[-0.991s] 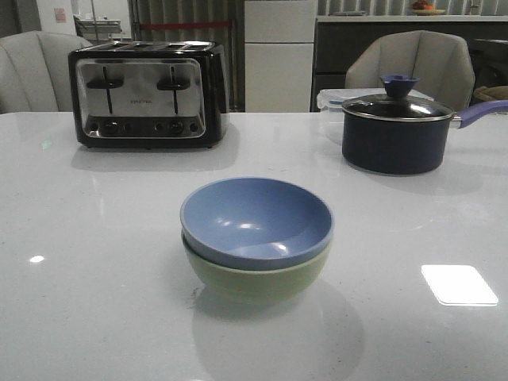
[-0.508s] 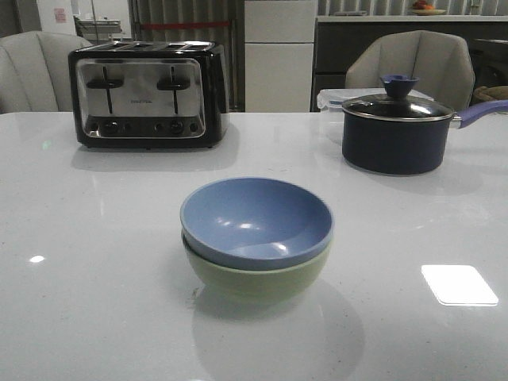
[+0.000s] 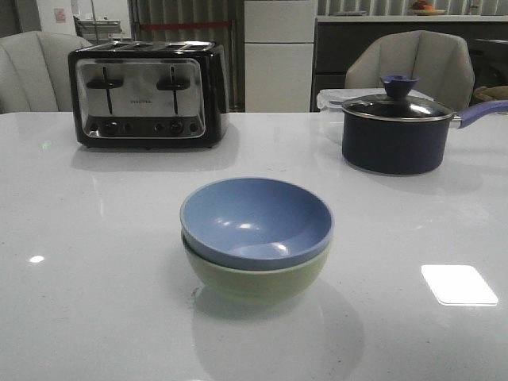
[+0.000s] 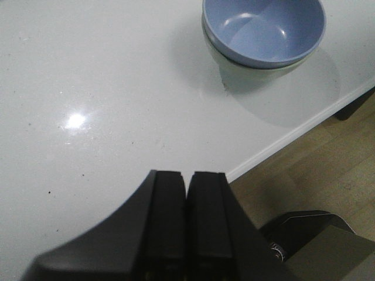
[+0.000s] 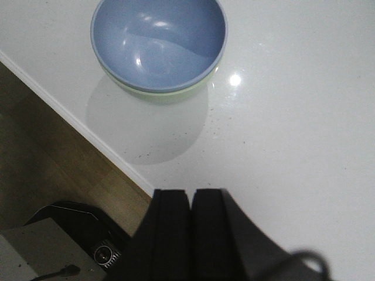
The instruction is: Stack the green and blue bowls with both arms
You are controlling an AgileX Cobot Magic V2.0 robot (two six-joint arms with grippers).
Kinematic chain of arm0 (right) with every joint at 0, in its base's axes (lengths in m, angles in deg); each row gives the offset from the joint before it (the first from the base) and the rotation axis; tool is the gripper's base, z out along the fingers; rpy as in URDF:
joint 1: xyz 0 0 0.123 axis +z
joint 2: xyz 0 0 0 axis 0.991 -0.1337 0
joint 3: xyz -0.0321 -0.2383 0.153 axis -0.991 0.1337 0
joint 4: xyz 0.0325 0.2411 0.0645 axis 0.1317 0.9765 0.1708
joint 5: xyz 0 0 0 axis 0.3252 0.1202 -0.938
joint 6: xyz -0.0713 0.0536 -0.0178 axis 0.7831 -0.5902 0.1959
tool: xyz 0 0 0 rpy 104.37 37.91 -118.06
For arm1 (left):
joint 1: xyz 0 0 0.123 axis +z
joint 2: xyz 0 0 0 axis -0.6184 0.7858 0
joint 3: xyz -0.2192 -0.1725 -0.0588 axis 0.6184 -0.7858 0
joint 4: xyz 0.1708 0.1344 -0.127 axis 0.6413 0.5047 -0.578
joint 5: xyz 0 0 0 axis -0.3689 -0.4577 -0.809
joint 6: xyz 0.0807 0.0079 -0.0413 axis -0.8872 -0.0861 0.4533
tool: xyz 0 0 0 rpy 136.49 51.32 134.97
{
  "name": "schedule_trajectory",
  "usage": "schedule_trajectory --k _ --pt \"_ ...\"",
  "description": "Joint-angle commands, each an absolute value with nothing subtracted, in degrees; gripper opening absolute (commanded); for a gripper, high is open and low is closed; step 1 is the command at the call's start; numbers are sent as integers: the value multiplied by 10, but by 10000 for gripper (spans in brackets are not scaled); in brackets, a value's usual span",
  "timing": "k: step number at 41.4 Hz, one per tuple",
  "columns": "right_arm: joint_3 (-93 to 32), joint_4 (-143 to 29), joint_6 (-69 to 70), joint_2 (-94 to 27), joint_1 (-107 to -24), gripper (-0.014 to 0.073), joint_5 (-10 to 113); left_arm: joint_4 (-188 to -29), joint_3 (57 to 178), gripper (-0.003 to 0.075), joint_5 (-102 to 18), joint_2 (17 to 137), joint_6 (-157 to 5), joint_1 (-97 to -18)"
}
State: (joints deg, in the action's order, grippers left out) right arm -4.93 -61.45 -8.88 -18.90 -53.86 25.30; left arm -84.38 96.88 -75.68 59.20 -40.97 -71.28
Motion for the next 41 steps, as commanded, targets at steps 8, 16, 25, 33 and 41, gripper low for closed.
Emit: schedule_trajectory --k 8,16,25,33,41 --pt "-65 -612 -82 -187 -539 55 284 -831 967 93 -694 508 -406 -650" --pt "-65 -612 -82 -187 -539 55 284 -835 869 93 -572 374 -406 -549" --pt "-65 -612 -82 -187 -539 55 284 -835 709 93 -405 225 -406 -458" --pt "-65 -612 -82 -187 -539 55 284 -862 614 93 -303 184 -406 -431" --pt "-65 -612 -82 -187 -539 55 285 -862 596 93 -261 182 -406 -444"
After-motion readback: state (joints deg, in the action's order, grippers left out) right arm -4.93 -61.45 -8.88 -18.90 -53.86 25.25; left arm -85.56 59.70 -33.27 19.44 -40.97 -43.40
